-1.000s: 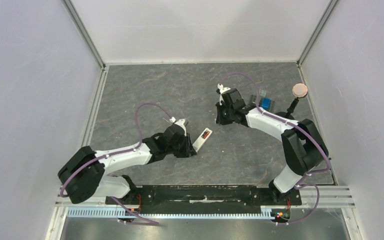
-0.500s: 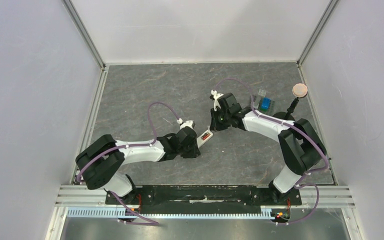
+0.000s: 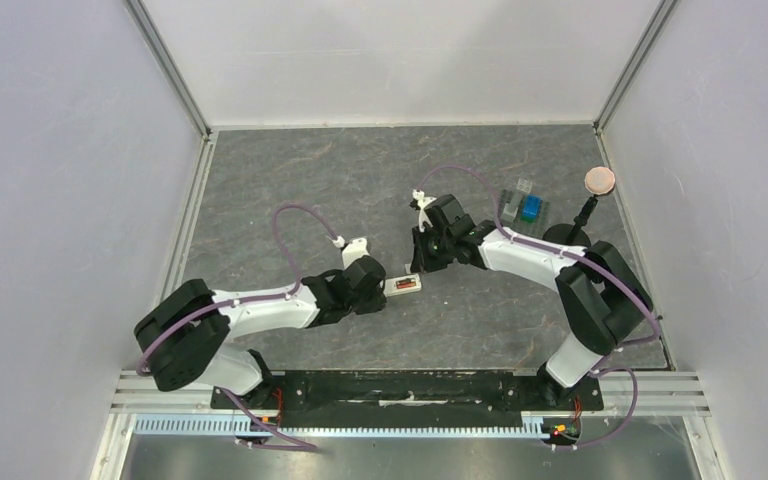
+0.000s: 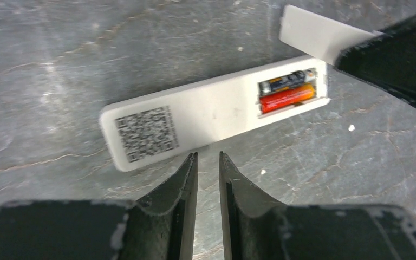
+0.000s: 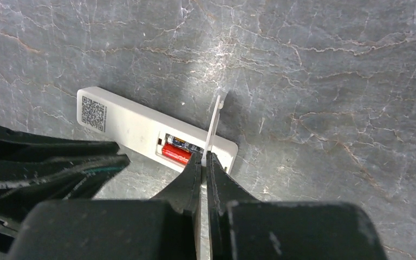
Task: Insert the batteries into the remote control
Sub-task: Load the battery cover into the remote control.
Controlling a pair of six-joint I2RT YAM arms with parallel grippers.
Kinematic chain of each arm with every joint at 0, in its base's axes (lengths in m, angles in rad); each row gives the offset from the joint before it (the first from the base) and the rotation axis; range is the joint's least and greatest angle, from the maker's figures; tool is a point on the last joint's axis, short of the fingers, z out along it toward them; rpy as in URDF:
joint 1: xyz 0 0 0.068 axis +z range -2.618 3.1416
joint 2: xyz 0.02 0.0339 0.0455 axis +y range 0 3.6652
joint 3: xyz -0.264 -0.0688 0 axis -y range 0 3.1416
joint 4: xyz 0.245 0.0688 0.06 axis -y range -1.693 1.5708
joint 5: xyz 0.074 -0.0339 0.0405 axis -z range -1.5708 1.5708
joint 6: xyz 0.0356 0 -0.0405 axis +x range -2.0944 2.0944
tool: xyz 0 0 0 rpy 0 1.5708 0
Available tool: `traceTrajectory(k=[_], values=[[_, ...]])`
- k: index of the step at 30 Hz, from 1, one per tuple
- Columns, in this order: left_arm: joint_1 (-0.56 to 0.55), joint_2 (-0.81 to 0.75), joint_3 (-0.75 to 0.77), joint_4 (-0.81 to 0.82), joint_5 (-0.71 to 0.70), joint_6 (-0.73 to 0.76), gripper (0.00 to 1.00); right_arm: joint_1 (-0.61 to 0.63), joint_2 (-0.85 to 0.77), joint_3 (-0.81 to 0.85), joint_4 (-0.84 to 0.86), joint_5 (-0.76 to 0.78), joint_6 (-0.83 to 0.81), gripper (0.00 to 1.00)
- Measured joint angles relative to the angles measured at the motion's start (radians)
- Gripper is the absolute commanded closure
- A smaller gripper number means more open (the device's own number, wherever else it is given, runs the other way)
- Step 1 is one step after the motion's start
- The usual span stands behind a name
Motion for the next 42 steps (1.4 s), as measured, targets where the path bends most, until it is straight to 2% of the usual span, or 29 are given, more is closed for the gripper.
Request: traceTrajectory(k=[6, 11, 16, 21, 23, 32, 42], values=[[0.0, -0.054, -0.029, -0.05, -0.056, -0.019, 0.74, -0.006, -0.028, 0.0, -0.024, 0.02, 0.014, 1.0], [0.0, -0.095, -0.047, -0.06, -0.055, -0.023, 0.72, -0.037, -0.123, -0.032, -0.019, 0.007, 0.03, 1.0], [0.0, -0.22, -0.08, -0.097, -0.079, -0.043, 0.54, -0.073, -0.206, -0.11, 0.027, -0.162, 0.023, 1.0], [0.0, -0.287, -0.083, -0.156, -0.122, -0.079, 0.38, -0.081, -0.13, -0.138, 0.044, -0.352, -0.007, 1.0], [0.001, -0.288, -0.084, -0.172, -0.133, -0.092, 0.35, -0.085, -0.095, -0.14, 0.048, -0.404, -0.011, 1.0], [0.055, -0.251, -0.098, -0.187, -0.109, -0.117, 0.31, -0.135, 0.016, -0.117, 0.066, -0.547, -0.016, 1.0], [0.161, -0.201, -0.132, -0.102, 0.006, -0.12, 0.31, -0.173, 0.021, -0.101, 0.076, -0.616, -0.009, 1.0]])
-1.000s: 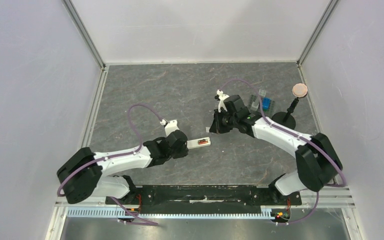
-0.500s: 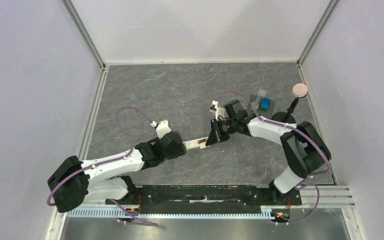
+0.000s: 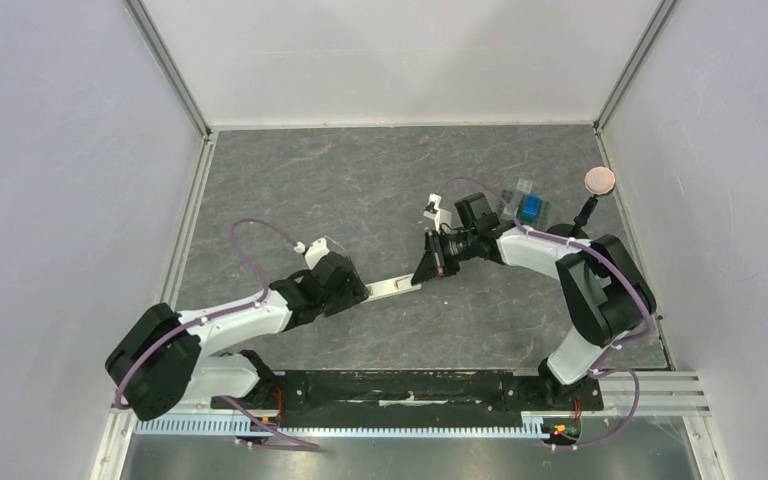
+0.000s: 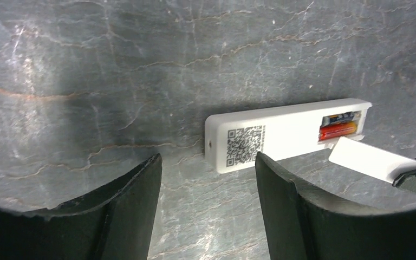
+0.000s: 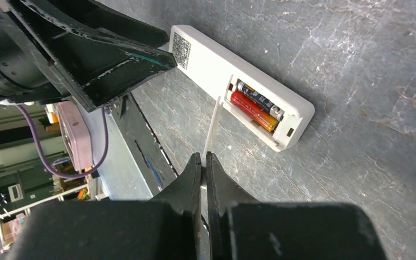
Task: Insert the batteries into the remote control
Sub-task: Load the battery cover into the remote control.
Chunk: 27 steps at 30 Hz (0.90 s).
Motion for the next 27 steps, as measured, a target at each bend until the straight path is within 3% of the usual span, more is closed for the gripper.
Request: traceTrajectory(k=[12, 27], values=[[0.051, 0.073, 0.019, 0.091, 0.046, 0.004, 0.4, -0.022, 0.039, 0.013, 0.04, -0.041, 0.031, 1.0], [0.055, 0.096, 0.034, 0.098, 0.047, 0.029, 0.41, -0.042, 0.107, 0.037, 0.04, -0.048, 0.031, 1.0]])
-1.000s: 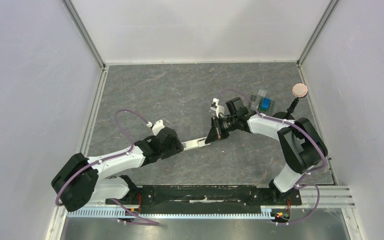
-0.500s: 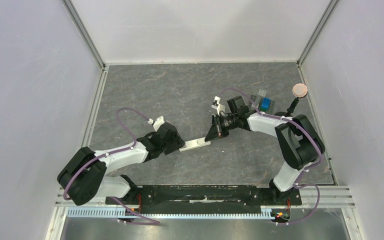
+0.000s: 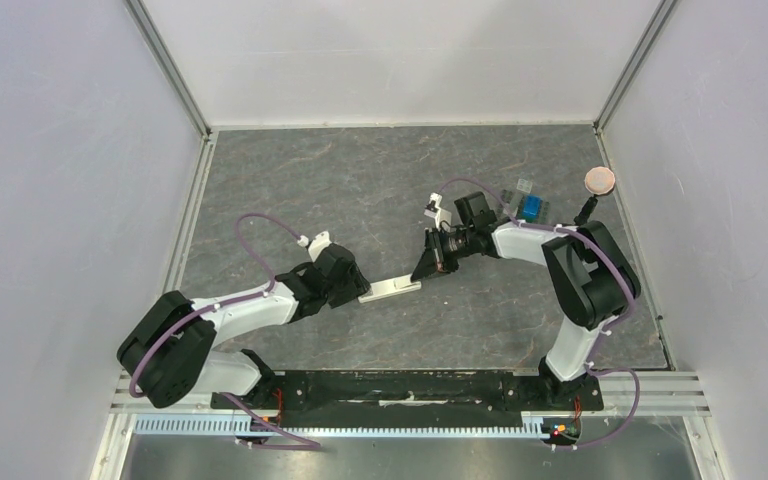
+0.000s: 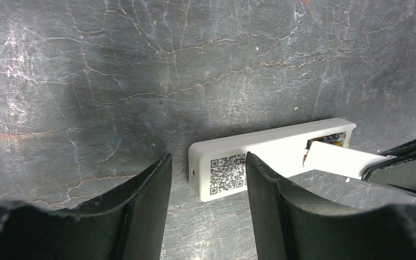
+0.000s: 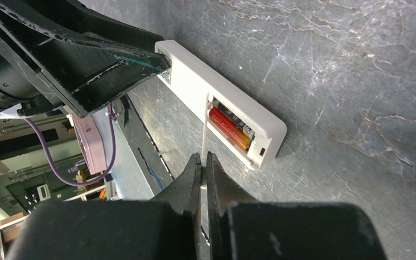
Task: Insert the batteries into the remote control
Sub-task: Load the battery cover into the remote control.
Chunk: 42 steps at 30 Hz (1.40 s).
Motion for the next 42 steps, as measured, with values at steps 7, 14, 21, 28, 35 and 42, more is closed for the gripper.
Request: traceTrajectory(k=[7, 14, 21, 28, 35, 42], values=[[0.0, 0.001, 0.0, 0.002, 0.0, 0.004, 0.41, -0.005, 0.032, 0.014, -0.012, -0.014, -0.011, 0.97], [0.0, 0.014, 0.012, 0.003, 0.001, 0.025, 0.41, -0.01, 0.075, 0.075, -0.102, -0.017, -0.056, 0.94], [0.001, 0.03, 0.029, -0.005, 0.0, 0.061, 0.41, -0.01, 0.097, 0.123, -0.184, 0.003, -0.088, 0.94], [0.001, 0.066, 0.055, 0.008, 0.0, 0.093, 0.42, -0.021, 0.129, 0.188, -0.293, 0.043, -0.13, 0.93], [0.001, 0.082, 0.063, 0.023, 0.0, 0.103, 0.42, -0.042, 0.13, 0.189, -0.336, 0.078, -0.141, 0.91], [0.001, 0.086, 0.063, 0.033, 0.0, 0.108, 0.43, -0.058, 0.131, 0.162, -0.325, 0.08, -0.139, 0.91]])
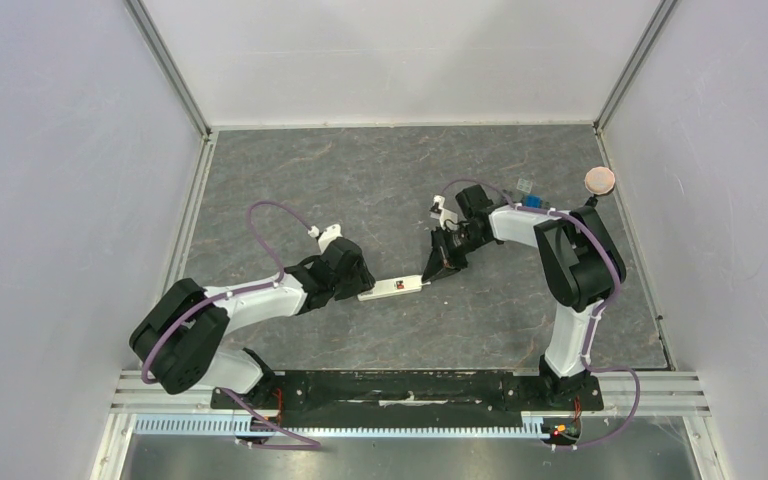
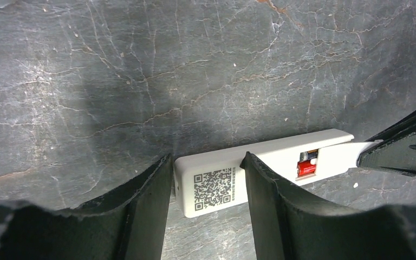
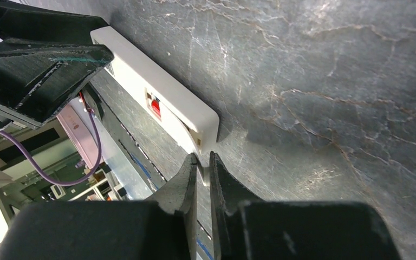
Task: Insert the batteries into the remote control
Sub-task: Load the battery cover into the remote control.
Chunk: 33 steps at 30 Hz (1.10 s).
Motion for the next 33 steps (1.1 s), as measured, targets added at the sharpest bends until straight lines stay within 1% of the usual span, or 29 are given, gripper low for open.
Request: traceTrajectory(k=[4, 15, 20, 28, 33], values=[[0.0, 0.0, 0.0, 0.001, 0.0, 0.003, 0.43, -0.006, 0.008, -0.005, 0.004, -0.005, 0.005, 0.89], [0.0, 0.006, 0.0, 0.014, 0.0, 0.004, 0.43, -0.017, 0.017, -0.049, 0.068, -0.021, 0.035, 0.76], [0.002, 0.01, 0.002, 0.021, 0.0, 0.004, 0.43, -0.017, 0.016, -0.064, 0.093, -0.021, 0.054, 0.73], [0.002, 0.011, 0.002, 0.022, -0.001, 0.004, 0.43, -0.002, -0.009, -0.075, 0.103, 0.01, 0.076, 0.65], [0.002, 0.011, 0.002, 0.023, -0.001, 0.004, 0.43, 0.013, -0.027, -0.077, 0.107, 0.031, 0.082, 0.56]])
